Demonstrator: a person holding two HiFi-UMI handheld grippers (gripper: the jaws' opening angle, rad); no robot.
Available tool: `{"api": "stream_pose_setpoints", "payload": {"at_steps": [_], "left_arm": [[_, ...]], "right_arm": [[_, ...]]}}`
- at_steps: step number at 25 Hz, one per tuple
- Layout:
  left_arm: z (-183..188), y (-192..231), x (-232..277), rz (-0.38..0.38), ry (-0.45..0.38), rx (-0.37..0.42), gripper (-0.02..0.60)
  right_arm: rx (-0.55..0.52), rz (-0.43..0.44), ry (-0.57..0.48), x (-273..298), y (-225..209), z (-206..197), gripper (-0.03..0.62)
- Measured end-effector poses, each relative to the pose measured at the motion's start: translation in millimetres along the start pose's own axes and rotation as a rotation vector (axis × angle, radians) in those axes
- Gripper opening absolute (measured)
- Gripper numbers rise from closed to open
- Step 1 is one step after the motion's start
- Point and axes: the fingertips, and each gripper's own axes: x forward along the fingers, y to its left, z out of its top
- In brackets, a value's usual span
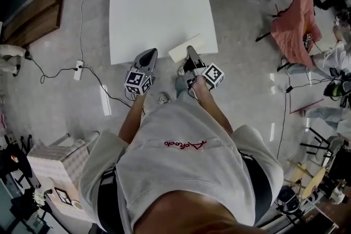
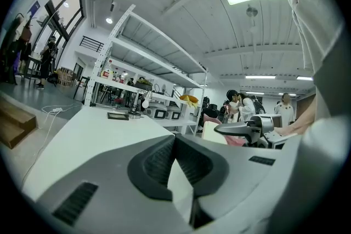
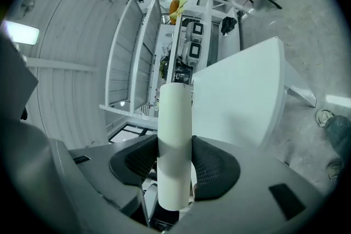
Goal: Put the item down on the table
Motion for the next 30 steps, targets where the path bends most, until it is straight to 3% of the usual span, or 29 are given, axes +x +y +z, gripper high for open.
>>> {"api": "stream_pose_setpoints", "payload": {"at_steps": [18, 30], "left_arm": [[45, 19, 109, 0.076, -0.037, 0.024, 0.012], [42, 41, 115, 0.162, -0.022, 0.002, 0.012]], "right_arm": [[-0.005, 0.059, 0.115, 98, 13, 81, 0.195], [0.042, 0.059, 0.179, 135, 5, 77, 0.195]]}}
